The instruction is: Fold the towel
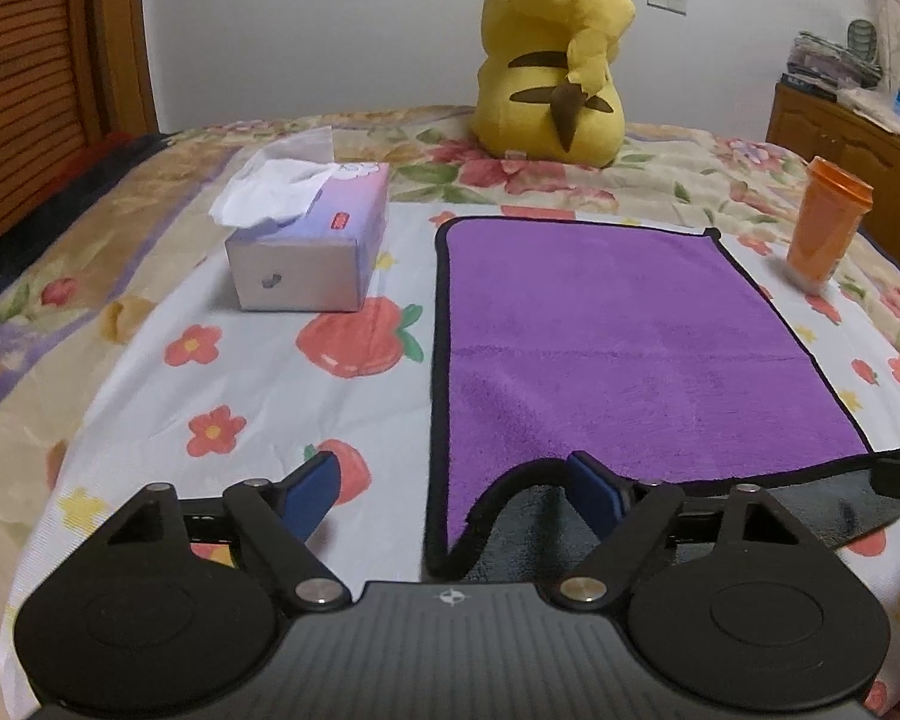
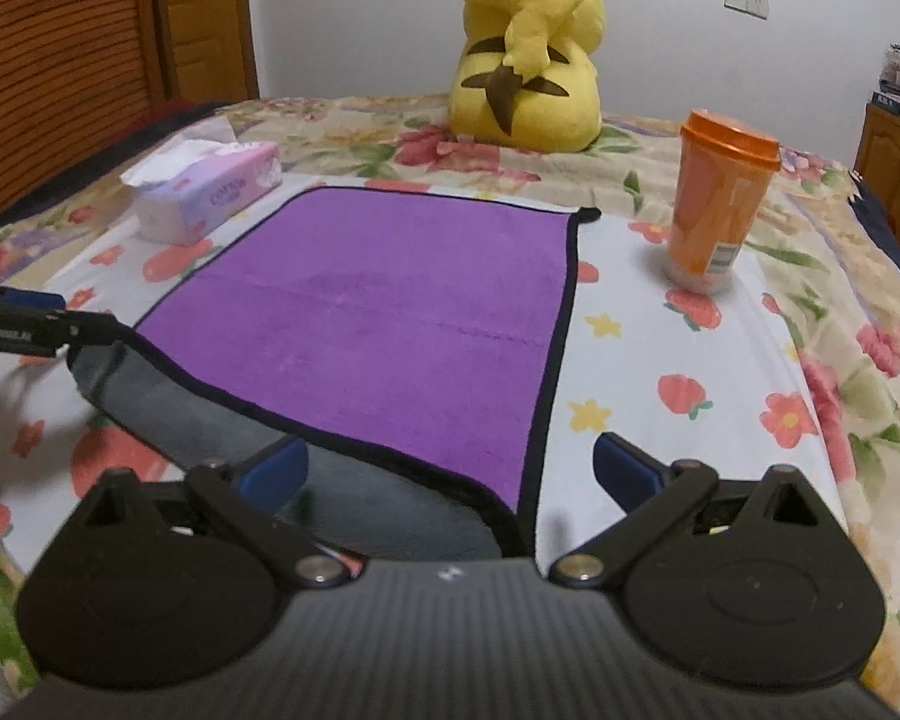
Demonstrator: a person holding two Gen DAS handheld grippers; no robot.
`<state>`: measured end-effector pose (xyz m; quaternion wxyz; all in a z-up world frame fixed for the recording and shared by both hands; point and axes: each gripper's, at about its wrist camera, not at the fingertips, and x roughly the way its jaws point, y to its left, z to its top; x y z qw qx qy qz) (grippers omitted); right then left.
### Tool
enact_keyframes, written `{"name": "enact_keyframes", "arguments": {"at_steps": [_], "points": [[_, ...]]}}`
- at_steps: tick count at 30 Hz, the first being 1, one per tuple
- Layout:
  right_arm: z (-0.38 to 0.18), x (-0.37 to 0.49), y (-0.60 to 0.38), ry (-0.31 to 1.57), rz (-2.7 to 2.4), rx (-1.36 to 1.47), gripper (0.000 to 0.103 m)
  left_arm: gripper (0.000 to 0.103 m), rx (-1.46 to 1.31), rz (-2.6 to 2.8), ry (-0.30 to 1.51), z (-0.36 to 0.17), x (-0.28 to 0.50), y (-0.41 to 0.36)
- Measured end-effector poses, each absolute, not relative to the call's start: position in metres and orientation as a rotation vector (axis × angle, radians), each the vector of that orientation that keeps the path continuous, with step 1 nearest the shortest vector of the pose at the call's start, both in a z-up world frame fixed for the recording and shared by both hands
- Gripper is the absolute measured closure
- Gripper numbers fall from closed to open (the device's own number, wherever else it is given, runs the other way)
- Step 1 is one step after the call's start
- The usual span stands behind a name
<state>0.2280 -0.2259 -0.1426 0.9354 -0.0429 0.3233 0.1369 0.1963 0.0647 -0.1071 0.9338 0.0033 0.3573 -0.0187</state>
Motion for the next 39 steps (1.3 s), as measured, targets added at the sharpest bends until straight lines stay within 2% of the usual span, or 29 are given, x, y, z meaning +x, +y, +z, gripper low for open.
{"name": "enact_keyframes", "arguments": {"at_steps": [2,5,12,17,24,31,33,38,39], "points": [[-0.145,0.231,-0.227,0.675,0.28,-0.086,0.013,0.021,0.005,-0.043,0.74,-0.108,0.197,0.065],[-0.147,0.232,-0.226,0.687,0.285,-0.084,0.013,0.025,-0.001,-0.052,0.758,-0.11,0.199,0.065],[-0.148,0.234,-0.23,0.727,0.303,-0.049,0.024,0.046,-0.012,-0.1,0.806,-0.115,0.2,0.064],[-0.149,0.235,-0.232,0.755,0.313,-0.025,0.029,0.052,0.001,-0.12,0.832,-0.119,0.2,0.06],[-0.152,0.236,-0.234,0.817,0.33,-0.005,0.043,0.062,0.005,-0.133,0.843,-0.119,0.199,0.056],[-0.151,0.236,-0.236,0.848,0.336,0.001,0.051,0.073,0.018,-0.152,0.845,-0.12,0.198,0.053],[-0.151,0.236,-0.237,0.854,0.334,-0.007,0.057,0.081,0.02,-0.157,0.845,-0.12,0.198,0.053],[-0.151,0.237,-0.24,0.86,0.33,-0.028,0.082,0.09,0.025,-0.166,0.84,-0.12,0.197,0.052],[-0.151,0.237,-0.24,0.862,0.331,-0.029,0.083,0.092,0.025,-0.168,0.837,-0.119,0.197,0.051]]}}
